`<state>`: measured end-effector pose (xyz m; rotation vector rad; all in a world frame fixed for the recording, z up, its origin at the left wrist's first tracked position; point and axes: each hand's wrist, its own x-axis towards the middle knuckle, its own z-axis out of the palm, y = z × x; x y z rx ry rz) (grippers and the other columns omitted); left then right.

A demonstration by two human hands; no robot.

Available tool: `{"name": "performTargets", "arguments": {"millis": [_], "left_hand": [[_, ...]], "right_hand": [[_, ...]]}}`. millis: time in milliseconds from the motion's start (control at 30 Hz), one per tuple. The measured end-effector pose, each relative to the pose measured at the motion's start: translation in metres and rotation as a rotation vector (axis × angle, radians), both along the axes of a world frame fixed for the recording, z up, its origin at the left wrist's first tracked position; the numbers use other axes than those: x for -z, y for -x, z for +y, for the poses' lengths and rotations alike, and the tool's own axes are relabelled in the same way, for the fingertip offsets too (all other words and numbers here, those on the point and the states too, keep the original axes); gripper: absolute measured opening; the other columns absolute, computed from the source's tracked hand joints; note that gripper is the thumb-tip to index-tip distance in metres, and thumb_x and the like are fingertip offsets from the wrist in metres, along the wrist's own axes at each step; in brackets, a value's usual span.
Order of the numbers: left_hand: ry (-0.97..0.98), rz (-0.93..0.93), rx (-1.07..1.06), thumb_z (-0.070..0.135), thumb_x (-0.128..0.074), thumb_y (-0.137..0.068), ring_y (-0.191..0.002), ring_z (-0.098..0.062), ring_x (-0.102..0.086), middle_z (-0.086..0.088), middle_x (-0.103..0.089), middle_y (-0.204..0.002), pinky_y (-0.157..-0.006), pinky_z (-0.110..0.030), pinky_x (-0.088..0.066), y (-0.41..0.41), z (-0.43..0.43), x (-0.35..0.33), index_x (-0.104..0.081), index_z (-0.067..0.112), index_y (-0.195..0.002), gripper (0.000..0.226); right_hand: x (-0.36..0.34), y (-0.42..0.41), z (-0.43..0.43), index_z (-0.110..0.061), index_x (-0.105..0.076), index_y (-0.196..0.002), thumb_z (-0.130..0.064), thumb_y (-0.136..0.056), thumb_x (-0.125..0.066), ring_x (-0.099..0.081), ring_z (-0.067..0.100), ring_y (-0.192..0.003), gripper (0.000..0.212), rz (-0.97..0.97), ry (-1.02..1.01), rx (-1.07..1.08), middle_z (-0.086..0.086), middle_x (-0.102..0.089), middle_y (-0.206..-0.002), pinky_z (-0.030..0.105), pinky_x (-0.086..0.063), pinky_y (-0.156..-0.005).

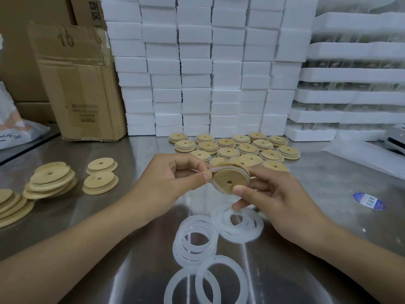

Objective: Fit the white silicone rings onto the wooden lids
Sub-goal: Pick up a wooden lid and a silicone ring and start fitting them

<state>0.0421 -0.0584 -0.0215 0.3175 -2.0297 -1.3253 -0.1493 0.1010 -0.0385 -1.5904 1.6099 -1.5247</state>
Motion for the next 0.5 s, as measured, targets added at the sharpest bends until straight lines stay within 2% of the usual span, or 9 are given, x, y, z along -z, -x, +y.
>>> {"name": "performTargets", "arguments": {"millis": [67, 167, 233, 300, 367, 433, 500], "left_hand": [[0.002, -0.06, 0.033, 0.016, -0.087, -0.088, -0.098, -0.013, -0.079, -0.003, -0.083, -0.103, -0.086, -0.018, -0.057, -0.0018, -0.0051, -0.0013, -0.082, 0.022, -0.081, 0.01], [0.036, -0.125, 0.021, 0.029, -0.086, -0.084, -0.102, -0.026, -0.08, -0.002, -0.083, -0.101, -0.1, -0.036, -0.061, -0.0022, -0.0093, -0.0002, -0.082, 0.023, -0.086, 0.008], [0.058, -0.146, -0.002, 0.033, -0.085, -0.084, -0.099, -0.028, -0.08, -0.002, -0.082, -0.099, -0.103, -0.045, -0.059, -0.0011, -0.0083, 0.0013, -0.082, 0.022, -0.087, 0.012], [0.078, -0.15, -0.023, 0.032, -0.087, -0.085, -0.095, -0.024, -0.081, 0.0, -0.082, -0.098, -0.098, -0.041, -0.06, -0.0001, -0.0068, 0.0026, -0.081, 0.023, -0.086, 0.01], [0.092, -0.143, -0.053, 0.03, -0.089, -0.088, -0.088, -0.017, -0.081, 0.002, -0.082, -0.096, -0.084, -0.026, -0.061, 0.0007, -0.0054, 0.0032, -0.081, 0.026, -0.085, 0.009], [0.091, -0.155, -0.085, 0.034, -0.084, -0.09, -0.084, -0.017, -0.08, 0.003, -0.083, -0.092, -0.073, -0.021, -0.055, 0.0011, -0.0033, 0.0044, -0.082, 0.028, -0.084, 0.008], [0.092, -0.17, -0.105, 0.037, -0.084, -0.089, -0.081, -0.018, -0.08, 0.004, -0.083, -0.087, -0.068, -0.023, -0.054, 0.002, 0.0, 0.0062, -0.083, 0.031, -0.084, 0.009]], "right_hand": [[-0.0004, -0.0005, 0.0, -0.009, -0.075, -0.105, -0.019, -0.097, -0.073, -0.081, 0.025, -0.082, 0.013, -0.019, -0.004, -0.001, 0.006, -0.081, -0.094, 0.021, -0.058, -0.072], [-0.0015, -0.0018, 0.0006, -0.014, -0.076, -0.1, -0.019, -0.095, -0.073, -0.081, 0.027, -0.081, 0.008, -0.055, -0.001, -0.011, 0.006, -0.081, -0.09, 0.018, -0.056, -0.068], [-0.0022, -0.0022, 0.0005, -0.017, -0.077, -0.101, -0.021, -0.095, -0.073, -0.081, 0.028, -0.082, 0.008, -0.072, -0.006, -0.024, 0.007, -0.081, -0.091, 0.022, -0.059, -0.07], [-0.002, -0.0023, 0.0005, -0.019, -0.078, -0.104, -0.024, -0.094, -0.074, -0.081, 0.03, -0.083, 0.012, -0.087, -0.024, -0.029, 0.009, -0.082, -0.094, 0.036, -0.063, -0.081], [-0.0017, -0.0023, 0.0002, -0.021, -0.079, -0.105, -0.027, -0.092, -0.074, -0.081, 0.03, -0.084, 0.014, -0.089, -0.036, -0.017, 0.012, -0.082, -0.093, 0.045, -0.062, -0.089], [-0.0015, -0.002, -0.0003, -0.021, -0.079, -0.104, -0.029, -0.092, -0.075, -0.081, 0.03, -0.083, 0.015, -0.092, -0.039, -0.005, 0.013, -0.081, -0.09, 0.044, -0.061, -0.09], [-0.0015, -0.0015, -0.0002, -0.023, -0.079, -0.104, -0.03, -0.091, -0.075, -0.081, 0.028, -0.082, 0.015, -0.096, -0.045, 0.002, 0.012, -0.081, -0.088, 0.034, -0.061, -0.085]]}}
